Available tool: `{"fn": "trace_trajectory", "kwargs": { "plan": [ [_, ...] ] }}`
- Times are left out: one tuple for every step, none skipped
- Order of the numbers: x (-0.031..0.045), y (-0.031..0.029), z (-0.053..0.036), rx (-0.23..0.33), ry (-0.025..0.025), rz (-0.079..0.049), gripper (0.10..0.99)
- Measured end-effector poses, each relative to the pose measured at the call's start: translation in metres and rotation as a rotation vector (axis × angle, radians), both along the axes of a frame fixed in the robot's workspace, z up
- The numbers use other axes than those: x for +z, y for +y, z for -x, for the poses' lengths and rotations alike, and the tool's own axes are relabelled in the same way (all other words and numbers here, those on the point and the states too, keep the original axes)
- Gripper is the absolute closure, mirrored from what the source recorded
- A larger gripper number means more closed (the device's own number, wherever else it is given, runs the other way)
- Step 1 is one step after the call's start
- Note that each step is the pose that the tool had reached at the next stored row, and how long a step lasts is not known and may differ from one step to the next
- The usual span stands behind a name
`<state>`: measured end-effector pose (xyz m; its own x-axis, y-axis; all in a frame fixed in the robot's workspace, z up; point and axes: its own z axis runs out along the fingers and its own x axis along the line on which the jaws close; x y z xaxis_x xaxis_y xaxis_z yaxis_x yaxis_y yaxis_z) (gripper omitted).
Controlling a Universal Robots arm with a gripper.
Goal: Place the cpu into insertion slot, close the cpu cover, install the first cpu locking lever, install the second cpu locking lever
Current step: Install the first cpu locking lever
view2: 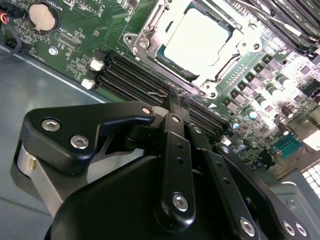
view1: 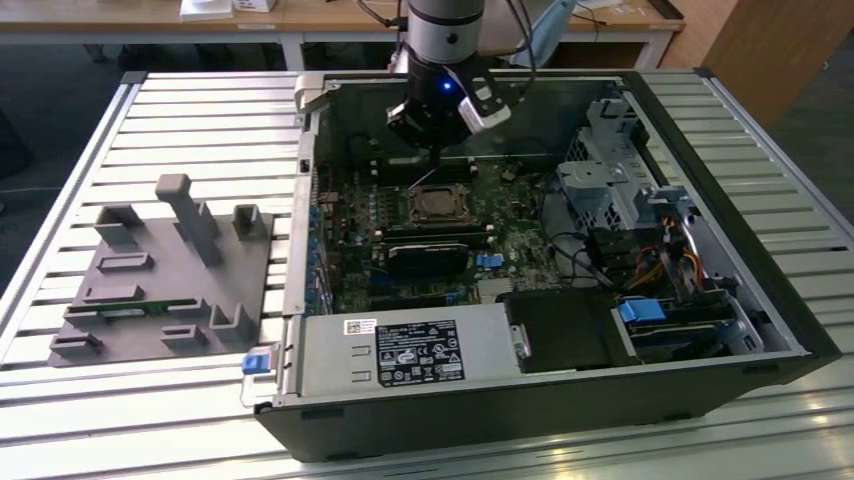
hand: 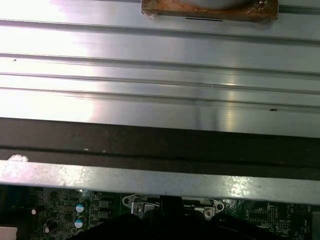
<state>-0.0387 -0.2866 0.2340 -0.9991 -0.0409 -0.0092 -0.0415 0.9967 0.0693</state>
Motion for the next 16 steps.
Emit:
{"fn": "trace_trajectory", "kwargs": {
  "plan": [
    [-0.0002, 0.0000, -0.0002, 0.000, 0.0000, 0.000, 0.980],
    [-0.0005, 0.0004, -0.0008, 0.000, -0.0002, 0.000, 0.980],
    [-0.0007, 0.0009, -0.0020, 0.000, 0.0001, 0.000, 0.980],
    [-0.0010, 0.0011, -0.0029, 0.000, 0.0004, 0.000, 0.980],
    [-0.0013, 0.0012, -0.0036, 0.000, 0.0004, 0.000, 0.980],
    [-0.0017, 0.0013, -0.0042, 0.000, 0.0004, 0.000, 0.980],
    [-0.0022, 0.0014, -0.0047, 0.000, 0.0005, 0.000, 0.980],
    [-0.0025, 0.0015, -0.0052, 0.000, 0.0009, 0.001, 0.980],
    [-0.0031, 0.0017, -0.0058, 0.000, 0.0011, 0.001, 0.980],
    [-0.0038, 0.0019, -0.0061, 0.000, 0.0012, 0.001, 0.980],
    [-0.0044, 0.0021, -0.0065, 0.000, 0.0015, 0.001, 0.980],
    [-0.0051, 0.0022, -0.0069, 0.000, 0.0018, 0.001, 0.980],
    [-0.0058, 0.0023, -0.0074, 0.000, 0.0021, 0.001, 0.980],
    [-0.0065, 0.0023, -0.0080, 0.000, 0.0024, 0.002, 0.980],
    [-0.0072, 0.0023, -0.0086, 0.000, 0.0027, 0.002, 0.980],
    [-0.0080, 0.0023, -0.0092, 0.000, 0.0031, 0.002, 0.980]
  ]
}}
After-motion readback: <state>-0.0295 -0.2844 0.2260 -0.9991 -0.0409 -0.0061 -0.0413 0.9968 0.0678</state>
